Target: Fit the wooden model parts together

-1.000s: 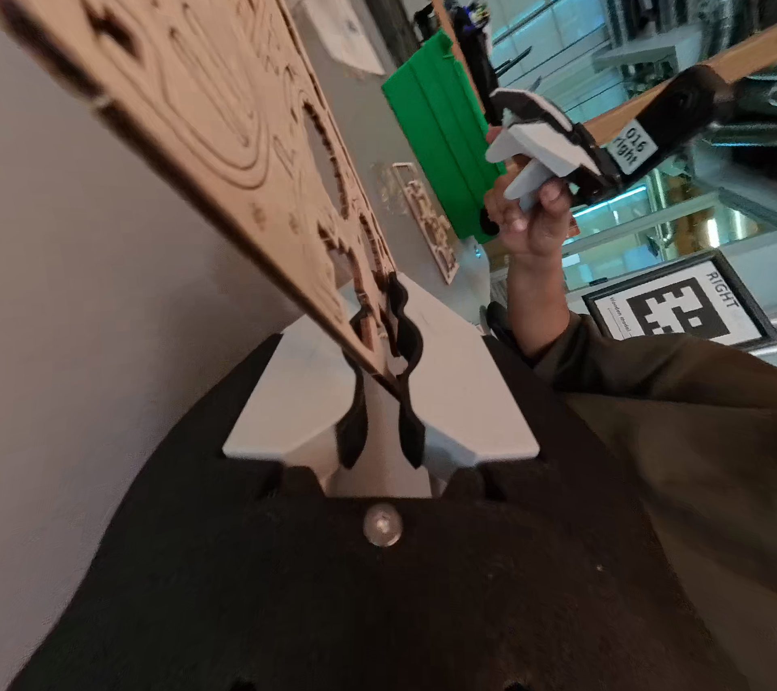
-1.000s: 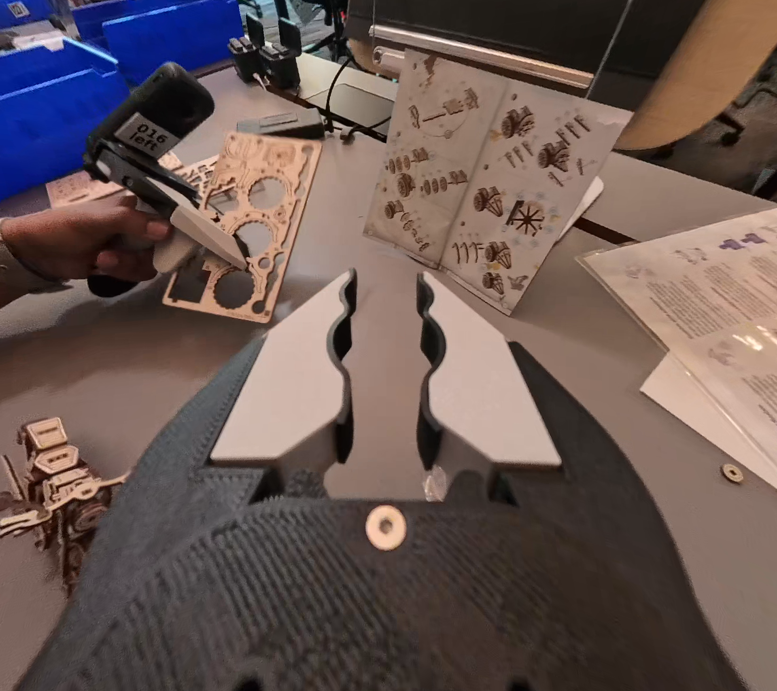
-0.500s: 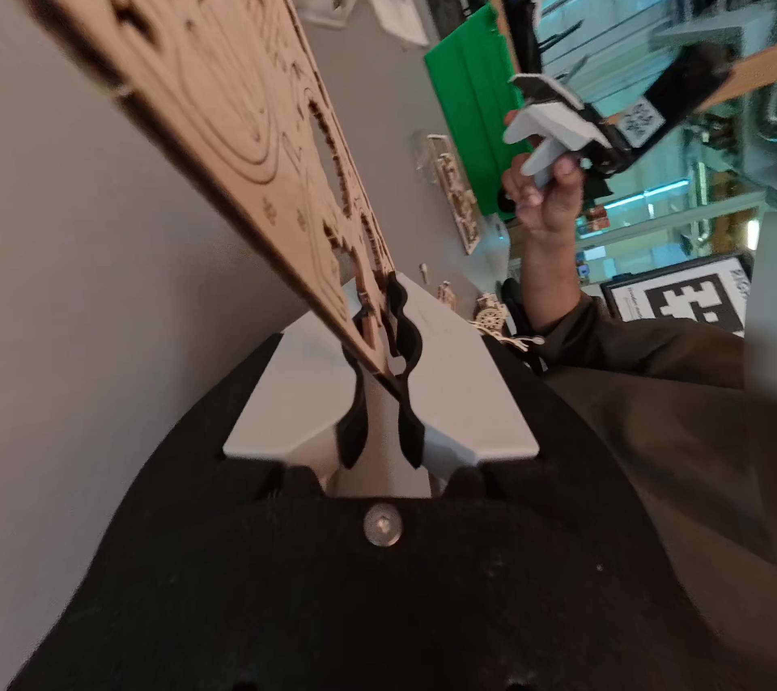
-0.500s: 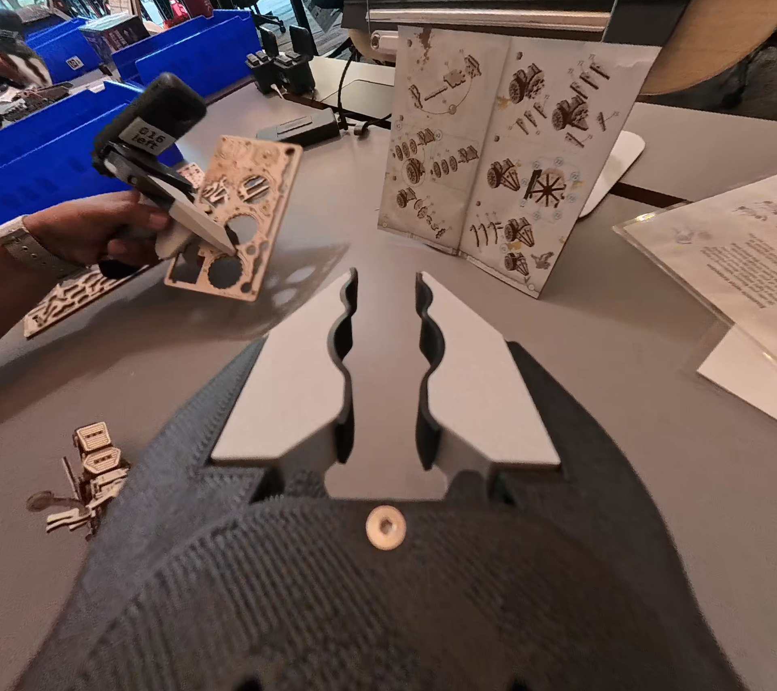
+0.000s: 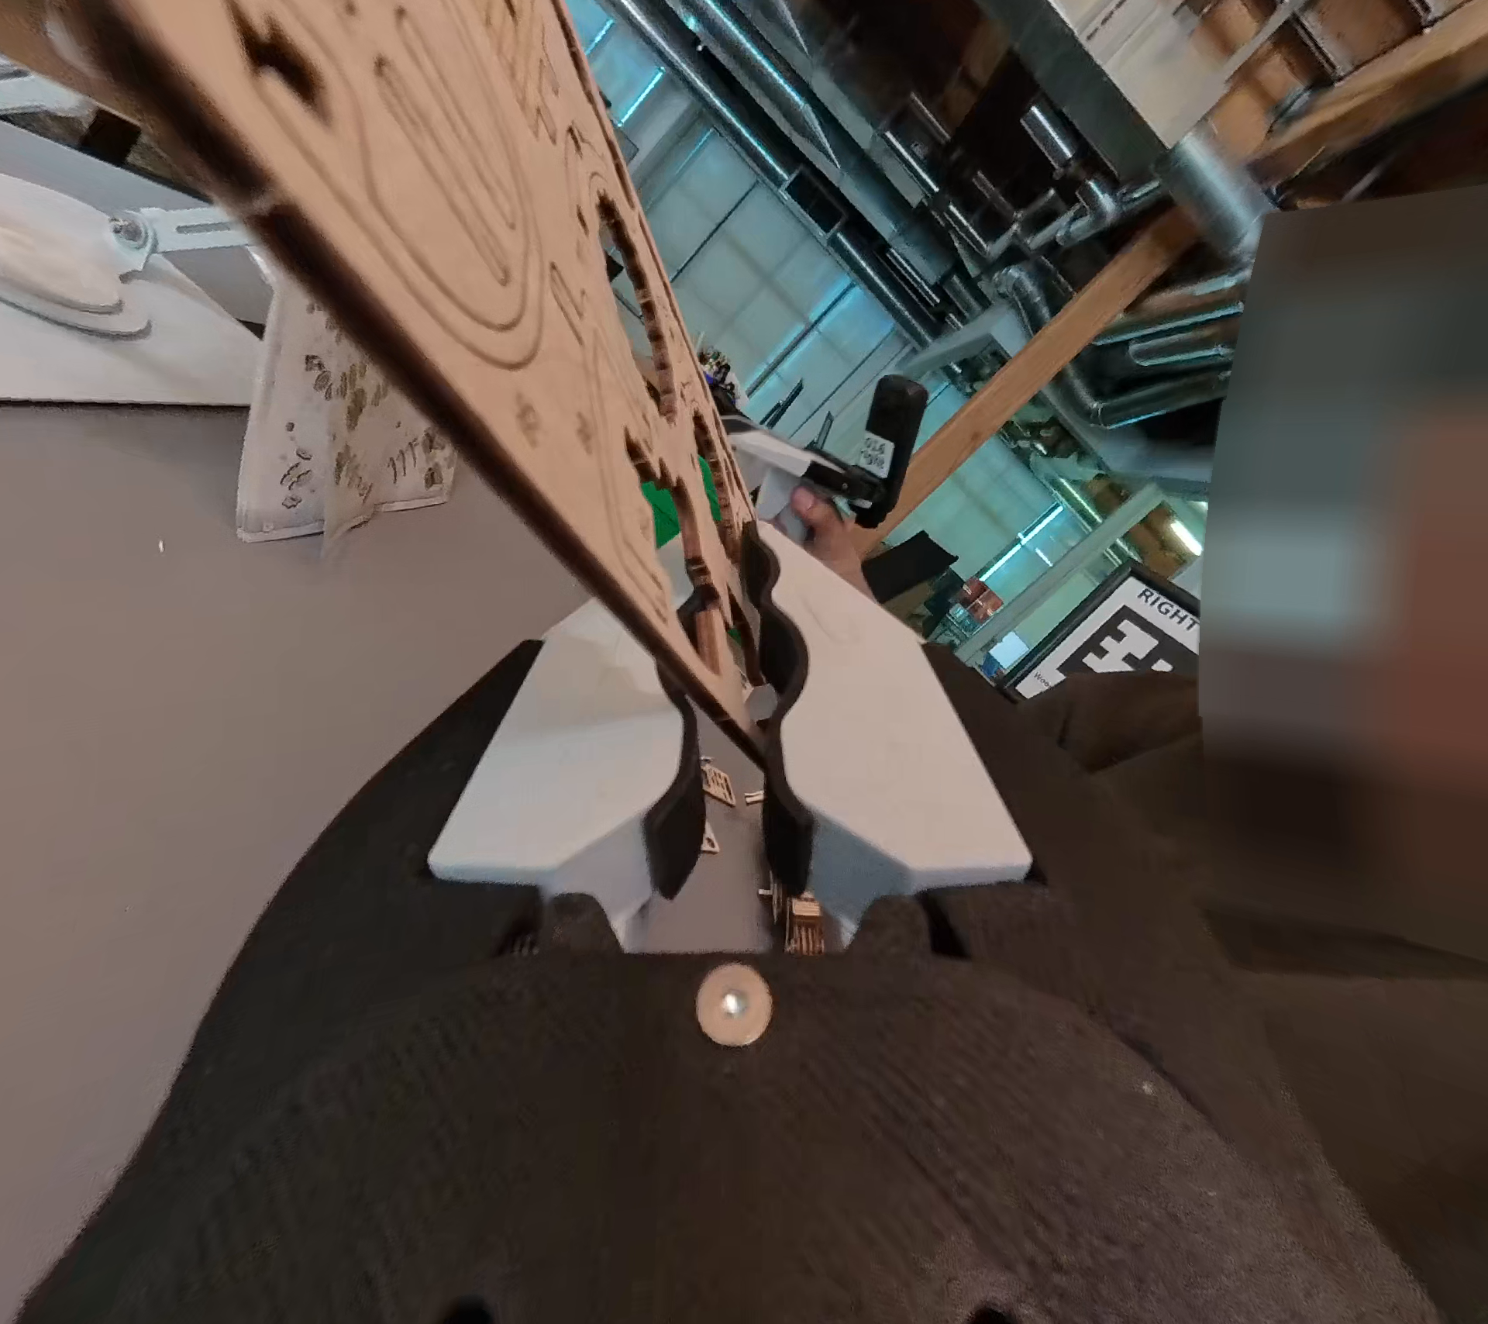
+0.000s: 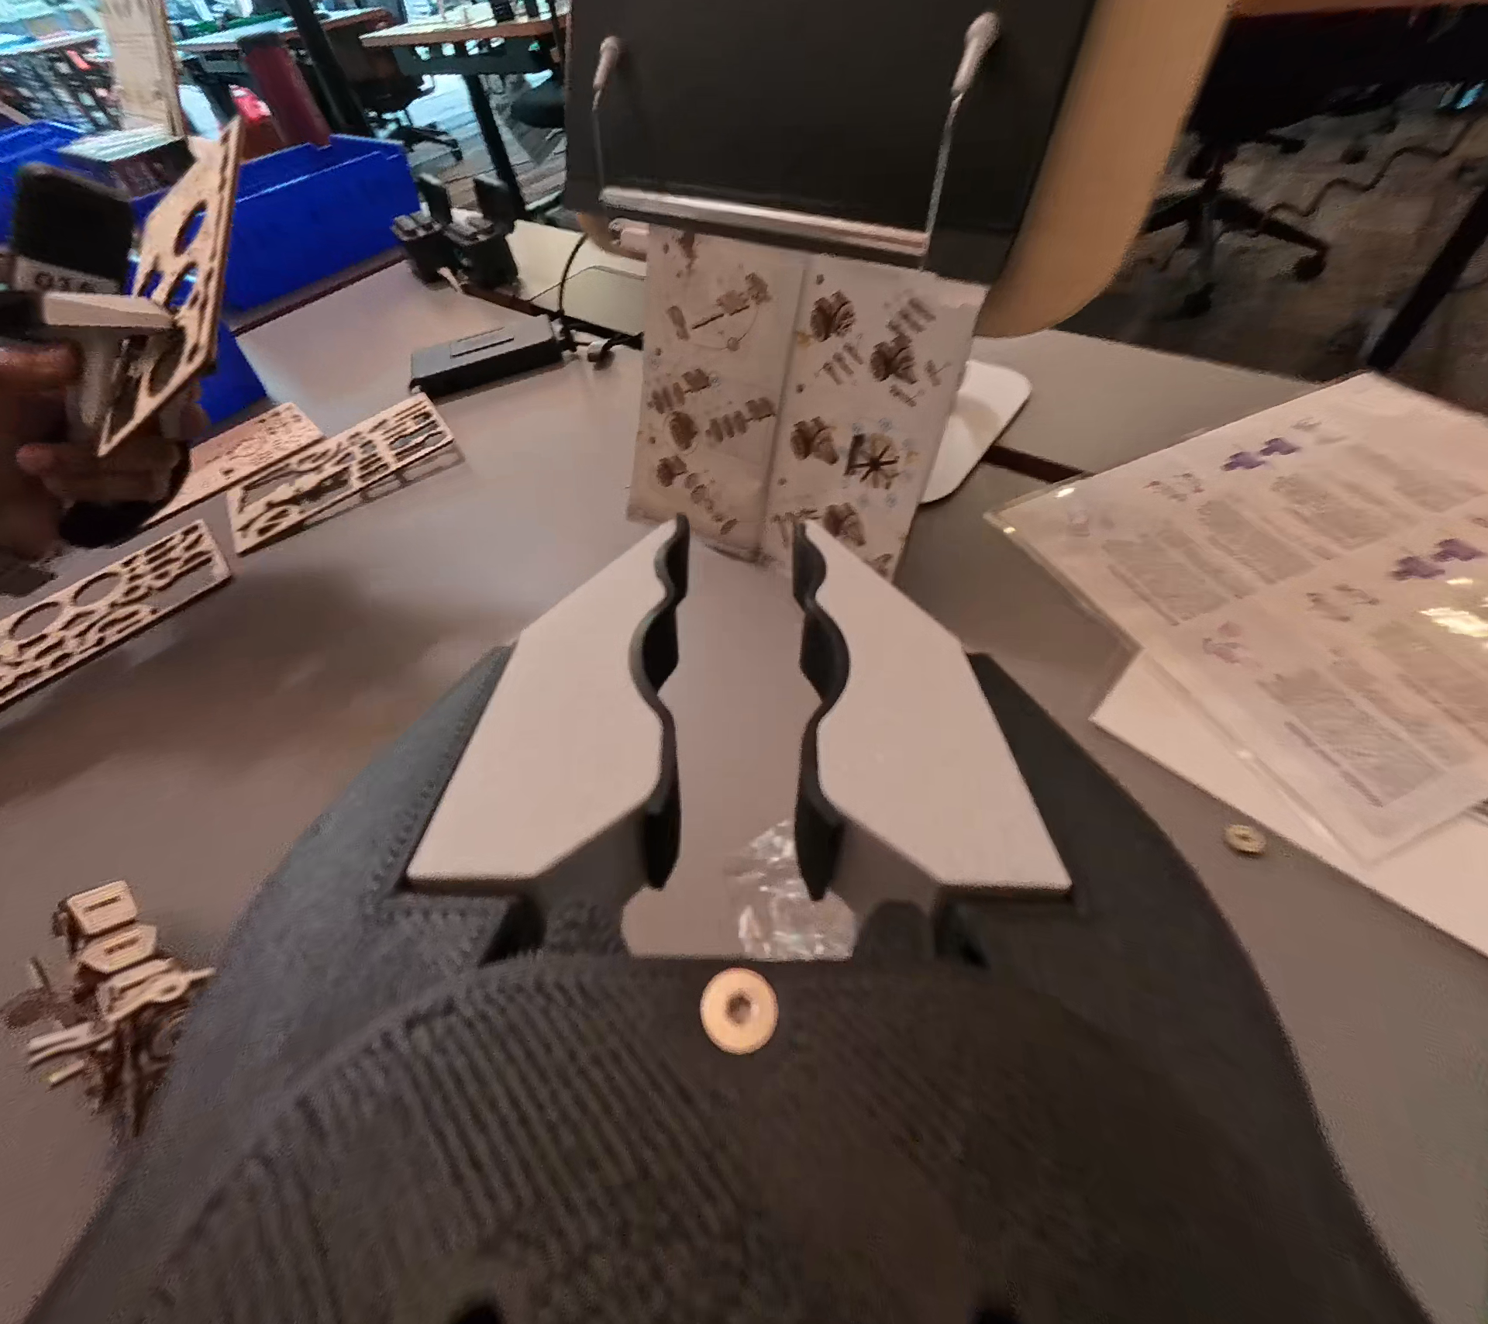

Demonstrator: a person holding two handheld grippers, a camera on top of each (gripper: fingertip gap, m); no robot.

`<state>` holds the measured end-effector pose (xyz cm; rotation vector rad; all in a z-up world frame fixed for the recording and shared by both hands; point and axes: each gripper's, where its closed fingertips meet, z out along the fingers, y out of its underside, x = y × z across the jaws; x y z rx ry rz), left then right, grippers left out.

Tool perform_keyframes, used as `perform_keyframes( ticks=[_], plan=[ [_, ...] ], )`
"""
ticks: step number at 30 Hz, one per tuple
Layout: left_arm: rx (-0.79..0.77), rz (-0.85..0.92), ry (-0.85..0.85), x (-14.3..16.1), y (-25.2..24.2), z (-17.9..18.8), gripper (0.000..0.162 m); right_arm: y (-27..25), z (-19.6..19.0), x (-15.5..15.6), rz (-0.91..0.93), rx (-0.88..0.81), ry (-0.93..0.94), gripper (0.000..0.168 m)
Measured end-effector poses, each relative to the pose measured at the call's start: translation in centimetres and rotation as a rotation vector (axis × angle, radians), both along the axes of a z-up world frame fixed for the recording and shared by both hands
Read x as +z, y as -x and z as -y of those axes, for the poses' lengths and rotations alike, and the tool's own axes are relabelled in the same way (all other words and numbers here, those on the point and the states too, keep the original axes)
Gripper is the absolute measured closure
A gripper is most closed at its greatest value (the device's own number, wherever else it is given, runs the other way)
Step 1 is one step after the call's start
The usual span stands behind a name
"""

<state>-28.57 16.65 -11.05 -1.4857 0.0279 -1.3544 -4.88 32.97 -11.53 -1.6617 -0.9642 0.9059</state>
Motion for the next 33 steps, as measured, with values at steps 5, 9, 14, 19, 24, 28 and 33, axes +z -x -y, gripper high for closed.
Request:
perform_keyframes(
  ticks=[5,9,14,19,24,28,33],
  plan=[
    [-0.033,-0.073,0.037,-1.3,-1.7,-0.5,0.162,-3.4,-1.7,4.1,-0.076,-0.086,-0.073,0.144],
    [-0.068,-0.106,0.07,-2.2,-2.9,-0.8,0.162,-5.8,-2.8,6.3,-0.112,-0.14,-0.109,0.143],
    [-0.1,-0.169,0.202,-5.0,-4.1,-1.4,0.162,-8.6,-4.2,7.6,-0.122,-0.217,-0.115,0.141],
    [-0.09,-0.335,0.486,-11.0,-5.3,-2.2,0.161,-8.1,-7.3,-1.4,0.154,-0.331,0.047,0.133],
    [-0.115,-0.323,0.566,-11.9,-5.3,-1.8,0.137,-9.1,-11.1,-11.9,0.433,-0.518,0.111,0.129],
    [-0.092,-0.403,0.601,-12.9,-4.7,-1.6,0.119,-9.9,-13.4,-15.0,0.49,-0.588,0.158,0.13],
    [-0.044,-0.504,0.665,-14.2,-3.6,-1.4,0.112,-9.7,-14.5,-16.6,0.463,-0.566,0.222,0.138]
  ],
)
